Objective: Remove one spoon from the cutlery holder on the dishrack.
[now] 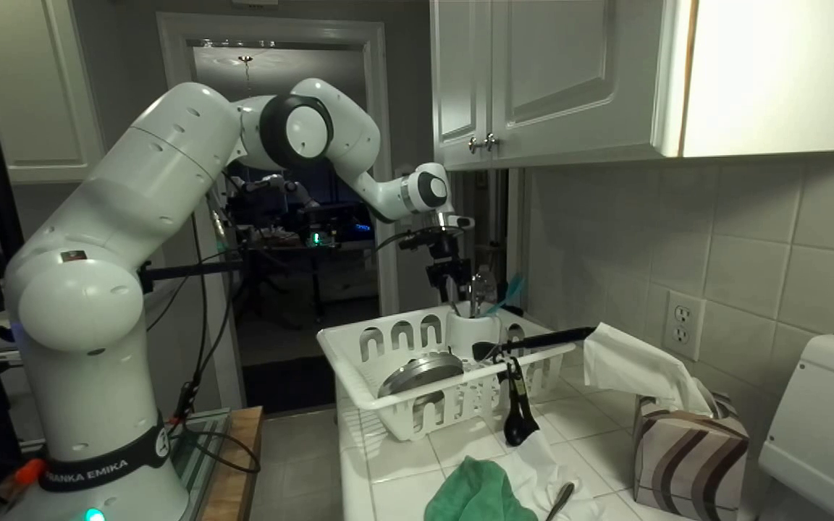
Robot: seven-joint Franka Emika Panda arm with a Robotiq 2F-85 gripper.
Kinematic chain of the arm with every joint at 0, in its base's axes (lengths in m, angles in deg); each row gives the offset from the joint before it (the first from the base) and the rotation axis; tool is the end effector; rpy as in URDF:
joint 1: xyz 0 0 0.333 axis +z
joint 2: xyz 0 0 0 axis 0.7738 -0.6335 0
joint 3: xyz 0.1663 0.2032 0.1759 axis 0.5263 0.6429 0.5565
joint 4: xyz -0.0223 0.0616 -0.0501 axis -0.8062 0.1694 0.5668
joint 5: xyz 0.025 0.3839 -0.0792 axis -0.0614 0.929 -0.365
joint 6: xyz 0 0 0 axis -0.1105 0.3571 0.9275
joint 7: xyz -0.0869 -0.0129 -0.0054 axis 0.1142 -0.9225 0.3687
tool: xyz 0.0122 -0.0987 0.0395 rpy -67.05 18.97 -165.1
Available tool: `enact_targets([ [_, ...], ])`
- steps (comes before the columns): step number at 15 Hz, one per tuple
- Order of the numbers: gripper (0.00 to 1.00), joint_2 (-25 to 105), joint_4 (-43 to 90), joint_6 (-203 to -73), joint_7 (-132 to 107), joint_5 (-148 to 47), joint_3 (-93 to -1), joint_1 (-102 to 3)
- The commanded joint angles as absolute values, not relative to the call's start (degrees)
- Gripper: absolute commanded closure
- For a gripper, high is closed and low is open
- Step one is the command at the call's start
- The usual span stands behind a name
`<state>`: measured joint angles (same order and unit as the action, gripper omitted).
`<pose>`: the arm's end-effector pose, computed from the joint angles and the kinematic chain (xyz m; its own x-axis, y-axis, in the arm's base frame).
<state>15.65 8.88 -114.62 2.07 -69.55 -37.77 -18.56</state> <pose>0.5976 0.4075 0.2988 0.8940 0.4469 -0.0335 0.4353 -0.8481 0.3021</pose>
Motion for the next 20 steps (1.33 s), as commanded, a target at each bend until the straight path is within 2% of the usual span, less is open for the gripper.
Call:
enact_targets([
  [1, 0.34, 14.3, 7.0, -113.6, 1.4, -68.4, -37.7, -19.6],
  [11, 0.37, 15.1, 7.7, -113.7, 1.7, -68.4, -37.8, -19.9],
  [16, 0.32, 16.2, 8.7, -114.6, 1.8, -68.4, -37.8, -20.2],
  [20, 0.33, 16.6, 9.0, -114.8, 1.7, -68.4, -37.8, -20.3],
])
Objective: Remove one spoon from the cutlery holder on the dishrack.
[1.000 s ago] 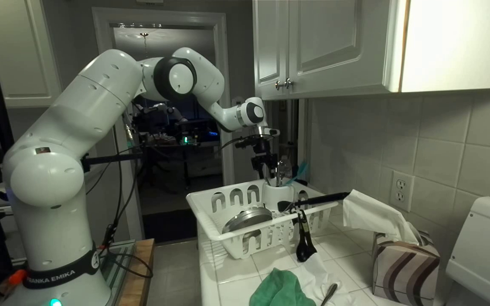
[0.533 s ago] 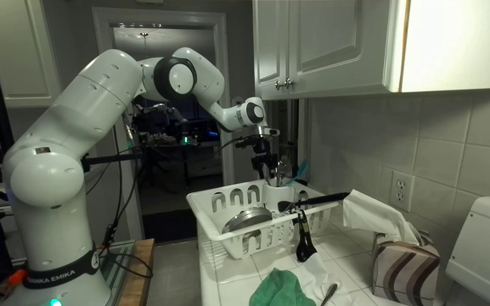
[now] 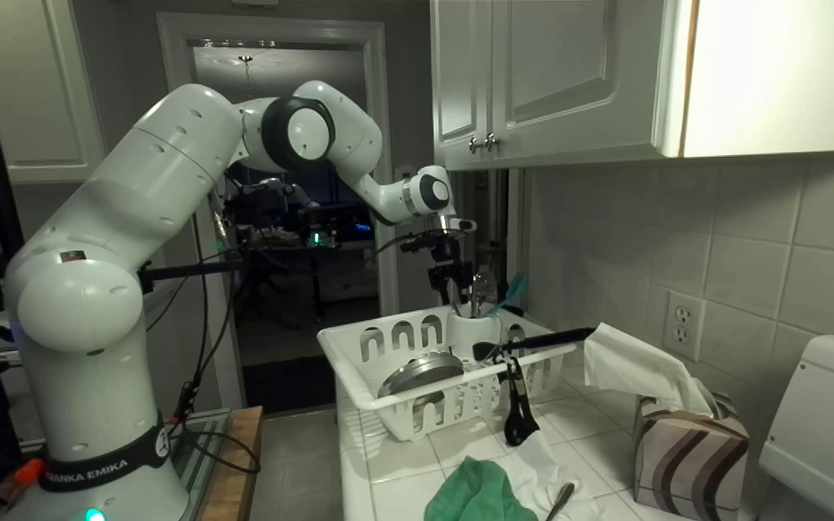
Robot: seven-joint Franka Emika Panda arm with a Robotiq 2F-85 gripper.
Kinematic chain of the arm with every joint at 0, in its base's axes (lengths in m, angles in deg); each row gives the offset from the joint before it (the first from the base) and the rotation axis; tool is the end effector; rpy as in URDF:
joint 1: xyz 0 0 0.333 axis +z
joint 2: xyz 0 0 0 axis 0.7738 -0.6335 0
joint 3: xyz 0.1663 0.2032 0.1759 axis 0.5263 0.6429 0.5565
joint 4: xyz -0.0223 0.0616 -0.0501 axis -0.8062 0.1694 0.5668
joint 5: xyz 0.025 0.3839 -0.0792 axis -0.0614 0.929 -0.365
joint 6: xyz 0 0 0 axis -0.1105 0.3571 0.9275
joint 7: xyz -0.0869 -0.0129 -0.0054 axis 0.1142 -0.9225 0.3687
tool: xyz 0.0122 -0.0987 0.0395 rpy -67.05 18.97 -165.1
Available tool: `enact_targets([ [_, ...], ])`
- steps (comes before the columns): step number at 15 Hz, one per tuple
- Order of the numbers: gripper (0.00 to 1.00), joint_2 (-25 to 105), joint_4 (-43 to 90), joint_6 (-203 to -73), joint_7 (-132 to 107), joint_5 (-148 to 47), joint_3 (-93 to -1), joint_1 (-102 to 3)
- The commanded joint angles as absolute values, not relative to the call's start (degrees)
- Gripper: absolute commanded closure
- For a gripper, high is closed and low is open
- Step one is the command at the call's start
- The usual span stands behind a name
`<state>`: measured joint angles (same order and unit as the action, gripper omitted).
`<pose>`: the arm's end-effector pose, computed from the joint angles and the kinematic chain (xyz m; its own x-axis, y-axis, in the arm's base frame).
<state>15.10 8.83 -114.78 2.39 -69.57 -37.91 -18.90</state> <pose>0.6008 0.4030 0.2924 0.8993 0.4358 -0.0377 0.4258 -0.8523 0.3039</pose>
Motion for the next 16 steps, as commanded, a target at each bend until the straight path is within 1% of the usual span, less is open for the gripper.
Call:
enact_targets([
  [1, 0.34, 17.0, 9.7, -115.4, 1.6, -68.3, -37.7, -20.5],
  [6, 0.35, 18.0, 11.1, -116.1, 2.1, -68.1, -37.8, -20.8],
  [8, 0.33, 18.6, 11.9, -116.8, 2.1, -67.9, -37.6, -20.9],
  [16, 0.34, 20.4, 13.6, -117.8, 3.6, -68.2, -37.6, -21.1],
])
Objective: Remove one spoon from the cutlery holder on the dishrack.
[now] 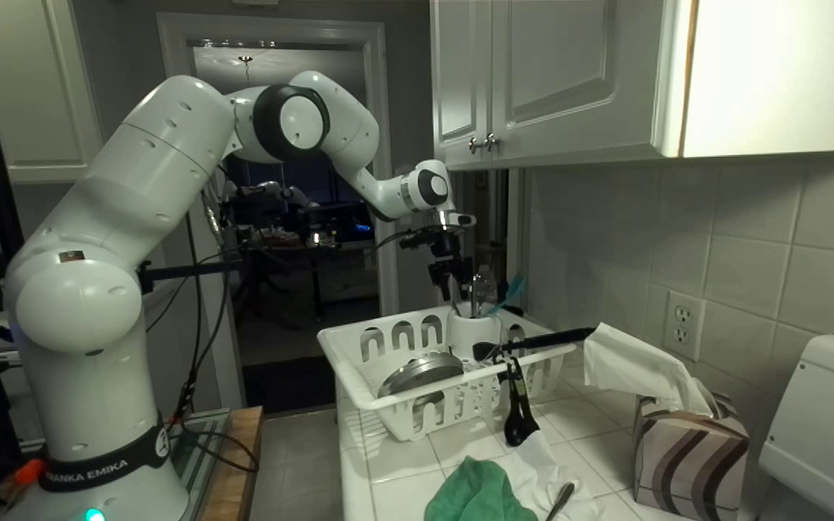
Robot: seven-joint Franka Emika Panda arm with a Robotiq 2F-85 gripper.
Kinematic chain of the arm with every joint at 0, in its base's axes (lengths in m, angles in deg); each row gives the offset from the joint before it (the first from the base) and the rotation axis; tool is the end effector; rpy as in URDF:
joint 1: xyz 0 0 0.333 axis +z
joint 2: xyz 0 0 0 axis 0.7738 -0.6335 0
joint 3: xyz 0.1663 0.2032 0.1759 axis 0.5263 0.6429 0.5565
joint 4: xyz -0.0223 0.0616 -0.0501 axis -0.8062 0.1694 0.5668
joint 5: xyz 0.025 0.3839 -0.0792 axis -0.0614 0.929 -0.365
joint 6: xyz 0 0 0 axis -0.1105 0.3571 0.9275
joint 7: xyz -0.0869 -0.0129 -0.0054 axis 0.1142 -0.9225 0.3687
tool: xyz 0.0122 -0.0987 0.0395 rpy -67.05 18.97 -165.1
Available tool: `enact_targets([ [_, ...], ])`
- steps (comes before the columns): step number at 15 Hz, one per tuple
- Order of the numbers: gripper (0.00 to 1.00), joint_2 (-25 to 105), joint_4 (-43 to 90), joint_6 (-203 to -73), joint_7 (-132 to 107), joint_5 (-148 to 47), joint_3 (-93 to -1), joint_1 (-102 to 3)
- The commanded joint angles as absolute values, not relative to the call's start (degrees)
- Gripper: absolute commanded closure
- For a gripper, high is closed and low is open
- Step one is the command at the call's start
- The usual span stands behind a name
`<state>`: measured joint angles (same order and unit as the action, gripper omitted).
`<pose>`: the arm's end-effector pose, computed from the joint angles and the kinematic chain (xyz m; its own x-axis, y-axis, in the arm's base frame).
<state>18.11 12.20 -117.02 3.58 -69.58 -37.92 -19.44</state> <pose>0.5971 0.3956 0.3062 0.9063 0.4226 -0.0019 0.4041 -0.8654 0.2964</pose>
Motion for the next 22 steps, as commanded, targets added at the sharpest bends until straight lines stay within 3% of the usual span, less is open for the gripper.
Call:
enact_targets([
  [1, 0.33, 20.4, 13.6, -117.7, 3.8, -68.3, -37.7, -21.1],
  [15, 0.29, 17.1, 11.7, -116.0, 4.9, -69.1, -38.5, -20.7],
  [22, 0.33, 15.4, 9.3, -115.6, 5.9, -71.1, -40.4, -19.8],
])
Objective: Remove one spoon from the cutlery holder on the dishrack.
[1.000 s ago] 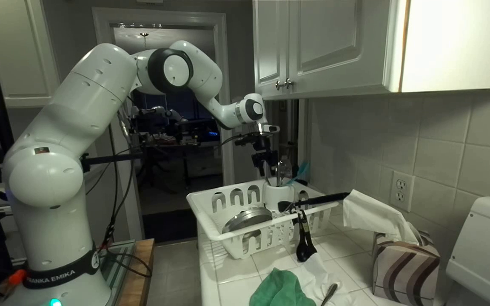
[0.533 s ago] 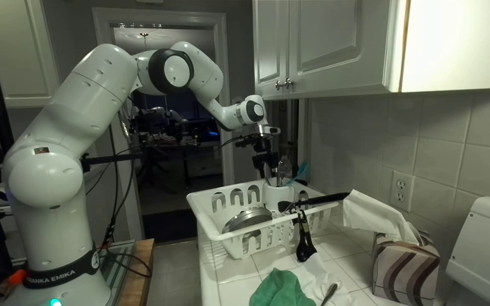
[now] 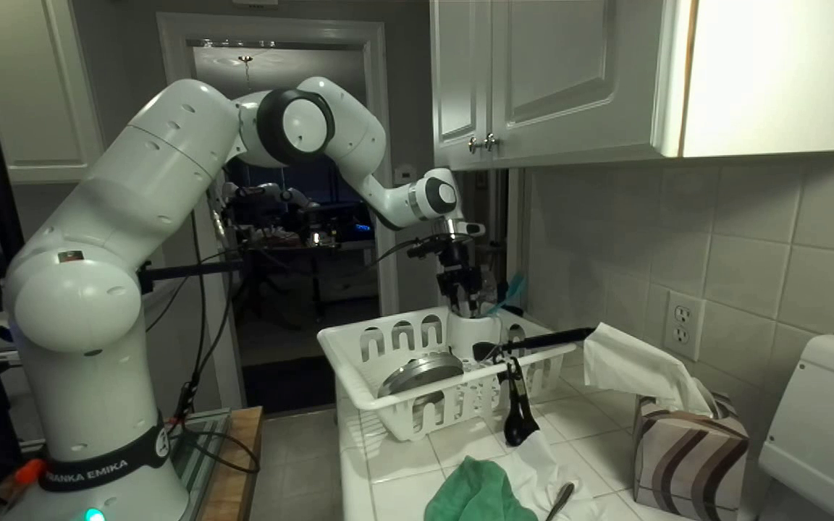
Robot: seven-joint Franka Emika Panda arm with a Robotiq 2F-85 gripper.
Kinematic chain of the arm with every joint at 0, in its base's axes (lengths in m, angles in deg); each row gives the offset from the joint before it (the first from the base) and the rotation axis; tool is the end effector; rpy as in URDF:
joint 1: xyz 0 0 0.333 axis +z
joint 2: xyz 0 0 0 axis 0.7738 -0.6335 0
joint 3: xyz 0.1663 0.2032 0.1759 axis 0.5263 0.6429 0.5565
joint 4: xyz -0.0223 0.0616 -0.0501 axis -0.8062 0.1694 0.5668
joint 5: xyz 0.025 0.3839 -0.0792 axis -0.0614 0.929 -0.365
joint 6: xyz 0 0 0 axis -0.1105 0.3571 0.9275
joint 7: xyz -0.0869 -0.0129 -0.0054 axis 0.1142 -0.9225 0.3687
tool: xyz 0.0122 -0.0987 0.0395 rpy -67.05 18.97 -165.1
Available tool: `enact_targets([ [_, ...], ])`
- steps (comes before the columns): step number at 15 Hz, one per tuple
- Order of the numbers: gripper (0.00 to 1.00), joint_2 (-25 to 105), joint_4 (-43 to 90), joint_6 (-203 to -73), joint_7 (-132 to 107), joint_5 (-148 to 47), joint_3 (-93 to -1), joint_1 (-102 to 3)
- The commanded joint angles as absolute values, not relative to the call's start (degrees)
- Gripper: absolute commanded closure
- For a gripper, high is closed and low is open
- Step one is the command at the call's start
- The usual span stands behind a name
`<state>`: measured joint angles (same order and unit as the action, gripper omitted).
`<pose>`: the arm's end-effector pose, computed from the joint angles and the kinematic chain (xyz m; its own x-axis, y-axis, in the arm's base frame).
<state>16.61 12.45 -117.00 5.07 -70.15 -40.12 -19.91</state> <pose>0.6109 0.3704 0.2853 0.9292 0.3691 -0.0193 0.3542 -0.8744 0.3315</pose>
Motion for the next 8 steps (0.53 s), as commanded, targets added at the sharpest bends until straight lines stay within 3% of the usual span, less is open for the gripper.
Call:
enact_targets([
  [1, 0.33, 15.1, 8.8, -115.3, 5.9, -71.1, -40.4, -19.8],
  [8, 0.46, 15.0, 8.4, -112.8, 5.8, -69.9, -39.7, -19.6],
])
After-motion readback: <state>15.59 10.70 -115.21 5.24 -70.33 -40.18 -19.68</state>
